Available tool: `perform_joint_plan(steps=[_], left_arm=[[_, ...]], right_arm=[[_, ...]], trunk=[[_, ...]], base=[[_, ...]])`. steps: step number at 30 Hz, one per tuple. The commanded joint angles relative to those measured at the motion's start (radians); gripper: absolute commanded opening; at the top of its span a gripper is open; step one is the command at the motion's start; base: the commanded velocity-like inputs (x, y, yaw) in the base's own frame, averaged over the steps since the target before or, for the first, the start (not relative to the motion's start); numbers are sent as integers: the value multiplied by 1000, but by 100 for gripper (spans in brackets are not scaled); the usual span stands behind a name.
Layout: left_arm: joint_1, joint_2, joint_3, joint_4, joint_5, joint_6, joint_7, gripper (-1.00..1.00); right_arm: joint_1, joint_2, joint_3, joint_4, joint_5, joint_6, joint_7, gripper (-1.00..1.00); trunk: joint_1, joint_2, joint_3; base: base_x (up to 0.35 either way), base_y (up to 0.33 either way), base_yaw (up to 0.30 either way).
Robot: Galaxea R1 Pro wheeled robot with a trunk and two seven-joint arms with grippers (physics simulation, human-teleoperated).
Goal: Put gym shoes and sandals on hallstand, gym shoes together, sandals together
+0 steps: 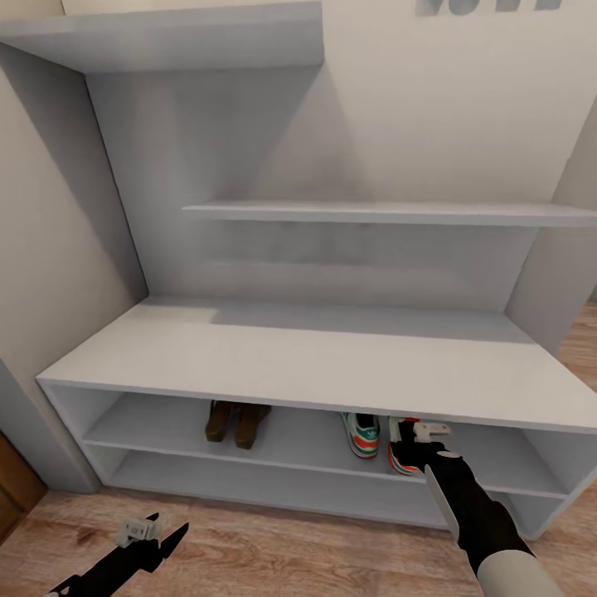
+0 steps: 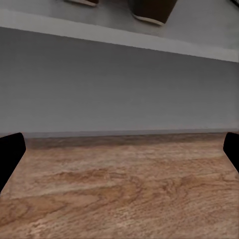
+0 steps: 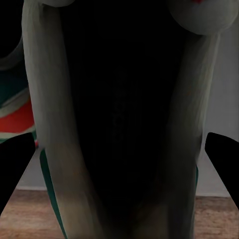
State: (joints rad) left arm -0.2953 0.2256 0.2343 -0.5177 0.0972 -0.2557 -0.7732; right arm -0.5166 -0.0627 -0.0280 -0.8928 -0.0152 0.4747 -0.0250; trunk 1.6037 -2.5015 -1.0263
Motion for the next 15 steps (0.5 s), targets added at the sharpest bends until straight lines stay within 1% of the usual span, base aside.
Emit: perform_joint_plan(steps=[1, 7, 15], left_arm=[[-1, 0, 2, 2, 4, 0, -6, 100], [-1, 0, 2, 2, 4, 0, -6, 100], [-1, 0, 2, 3, 4, 0, -6, 100]], right_arm=[[0, 0, 0, -1, -2, 5, -3, -100], [0, 0, 0, -1, -2, 5, -3, -100], [0, 0, 0, -1, -2, 5, -3, -100]], trunk=[[0, 0, -1], [0, 0, -1], [0, 0, -1]], base=[[25, 0, 0], [19, 0, 0], [124, 0, 0]])
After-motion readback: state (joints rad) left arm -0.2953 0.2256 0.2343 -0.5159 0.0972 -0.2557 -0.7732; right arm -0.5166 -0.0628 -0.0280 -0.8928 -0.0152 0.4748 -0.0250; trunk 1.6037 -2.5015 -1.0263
